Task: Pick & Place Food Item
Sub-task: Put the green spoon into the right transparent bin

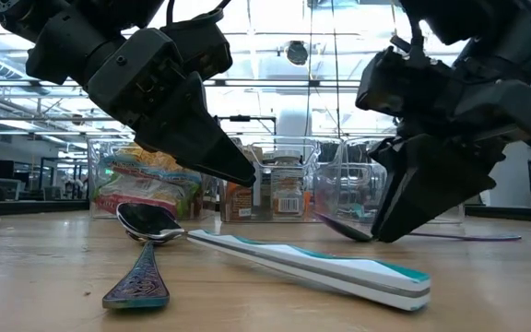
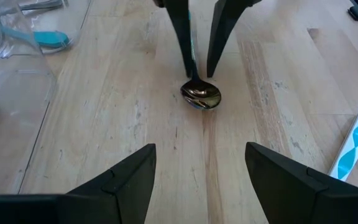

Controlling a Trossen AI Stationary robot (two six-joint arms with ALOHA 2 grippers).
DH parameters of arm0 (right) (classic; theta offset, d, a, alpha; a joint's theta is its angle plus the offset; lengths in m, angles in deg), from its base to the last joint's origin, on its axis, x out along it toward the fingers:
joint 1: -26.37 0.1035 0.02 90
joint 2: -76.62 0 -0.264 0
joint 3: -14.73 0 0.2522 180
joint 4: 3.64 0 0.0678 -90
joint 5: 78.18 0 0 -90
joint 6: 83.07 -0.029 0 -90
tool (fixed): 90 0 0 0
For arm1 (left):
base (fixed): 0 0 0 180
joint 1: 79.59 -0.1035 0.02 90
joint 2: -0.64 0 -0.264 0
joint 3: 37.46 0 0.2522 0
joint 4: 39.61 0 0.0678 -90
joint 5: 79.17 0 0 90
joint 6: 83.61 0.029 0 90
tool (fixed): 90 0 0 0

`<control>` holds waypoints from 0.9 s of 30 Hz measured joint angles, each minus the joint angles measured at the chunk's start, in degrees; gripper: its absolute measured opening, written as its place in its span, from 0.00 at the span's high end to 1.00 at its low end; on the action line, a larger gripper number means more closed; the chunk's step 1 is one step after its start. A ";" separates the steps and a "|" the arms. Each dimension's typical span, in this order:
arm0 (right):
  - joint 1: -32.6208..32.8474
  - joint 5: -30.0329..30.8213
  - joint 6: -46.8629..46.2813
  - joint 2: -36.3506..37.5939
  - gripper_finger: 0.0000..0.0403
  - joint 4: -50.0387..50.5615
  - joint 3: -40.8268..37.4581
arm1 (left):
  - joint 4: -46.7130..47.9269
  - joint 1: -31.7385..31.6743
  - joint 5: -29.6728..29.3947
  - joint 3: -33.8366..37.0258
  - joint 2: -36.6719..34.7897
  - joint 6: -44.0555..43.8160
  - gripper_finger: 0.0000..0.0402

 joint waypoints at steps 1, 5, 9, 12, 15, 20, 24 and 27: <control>0.00 -0.11 -0.15 0.00 0.83 0.86 0.00 | 0.00 -0.01 -0.01 -0.01 0.00 -0.01 0.36; -0.83 -0.75 -1.22 -0.04 0.96 3.45 -0.04 | 0.00 -0.01 -0.01 0.01 0.00 -0.10 0.36; -1.11 -0.74 -1.13 -0.09 0.98 4.20 -0.07 | 0.00 -0.01 -0.01 -0.01 0.00 -0.11 0.36; -1.11 -0.67 -1.04 -0.11 0.99 3.83 -0.11 | -0.01 -0.01 0.00 -0.01 0.00 -0.11 0.36; -0.73 -0.56 -0.26 0.89 0.99 1.95 0.08 | -0.02 -0.01 -0.01 -0.01 0.00 -0.12 0.36; 0.19 -0.63 1.89 5.65 1.00 -0.27 0.28 | -0.07 0.00 -0.01 -0.01 0.00 -0.15 0.36; 0.61 2.28 1.97 10.30 1.00 -2.16 0.28 | -0.07 -0.01 -0.01 -0.03 -0.02 -0.17 0.36; 0.94 4.27 2.49 13.58 1.00 -2.79 0.28 | -0.12 -0.01 -0.01 -0.03 -0.02 -0.17 0.36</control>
